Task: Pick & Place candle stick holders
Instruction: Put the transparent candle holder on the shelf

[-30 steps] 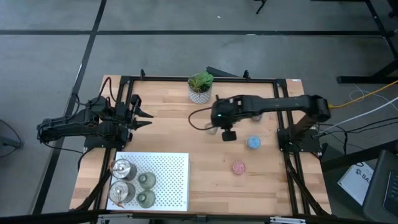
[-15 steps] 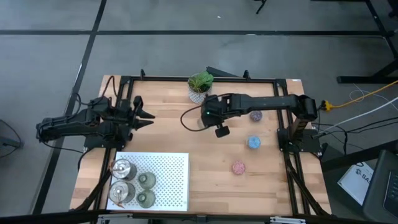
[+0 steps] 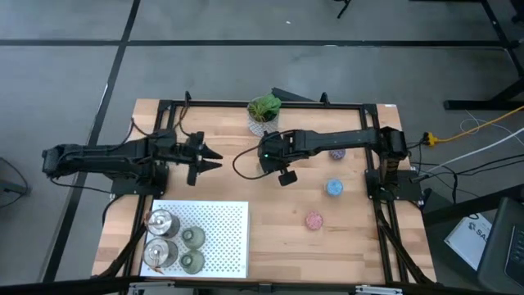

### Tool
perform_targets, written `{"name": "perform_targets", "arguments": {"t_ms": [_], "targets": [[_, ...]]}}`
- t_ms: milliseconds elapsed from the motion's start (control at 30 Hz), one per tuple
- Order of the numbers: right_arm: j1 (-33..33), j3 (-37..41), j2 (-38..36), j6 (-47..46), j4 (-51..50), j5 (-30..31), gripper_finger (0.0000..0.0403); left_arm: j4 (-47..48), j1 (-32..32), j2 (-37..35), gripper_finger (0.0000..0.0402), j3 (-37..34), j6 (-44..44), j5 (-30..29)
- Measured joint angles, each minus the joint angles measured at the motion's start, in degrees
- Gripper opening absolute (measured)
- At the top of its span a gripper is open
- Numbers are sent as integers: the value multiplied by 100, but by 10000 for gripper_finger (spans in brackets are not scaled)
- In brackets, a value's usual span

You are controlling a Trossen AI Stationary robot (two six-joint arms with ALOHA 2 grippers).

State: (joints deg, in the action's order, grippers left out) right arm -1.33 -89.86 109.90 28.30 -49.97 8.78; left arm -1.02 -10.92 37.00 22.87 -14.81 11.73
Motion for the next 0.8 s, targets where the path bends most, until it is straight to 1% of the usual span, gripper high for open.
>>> {"name": "perform_targets", "arguments": {"t_ms": [133, 300, 433, 600, 800], "targets": [[28, 2, 104, -86, 52, 2, 33, -238, 0, 317, 169, 6, 151, 4], [38, 4, 129, -89, 95, 0, 58, -188, 0, 551, 201, 2, 149, 5], [38, 4, 129, -139, 118, -47, 64, -178, 0, 681, 221, 28, 129, 9], [38, 2, 127, -270, 111, -314, 67, -185, 0, 731, 233, 55, 60, 18], [43, 2, 125, -301, 97, -360, 68, -181, 0, 716, 235, 55, 56, 18]]}}
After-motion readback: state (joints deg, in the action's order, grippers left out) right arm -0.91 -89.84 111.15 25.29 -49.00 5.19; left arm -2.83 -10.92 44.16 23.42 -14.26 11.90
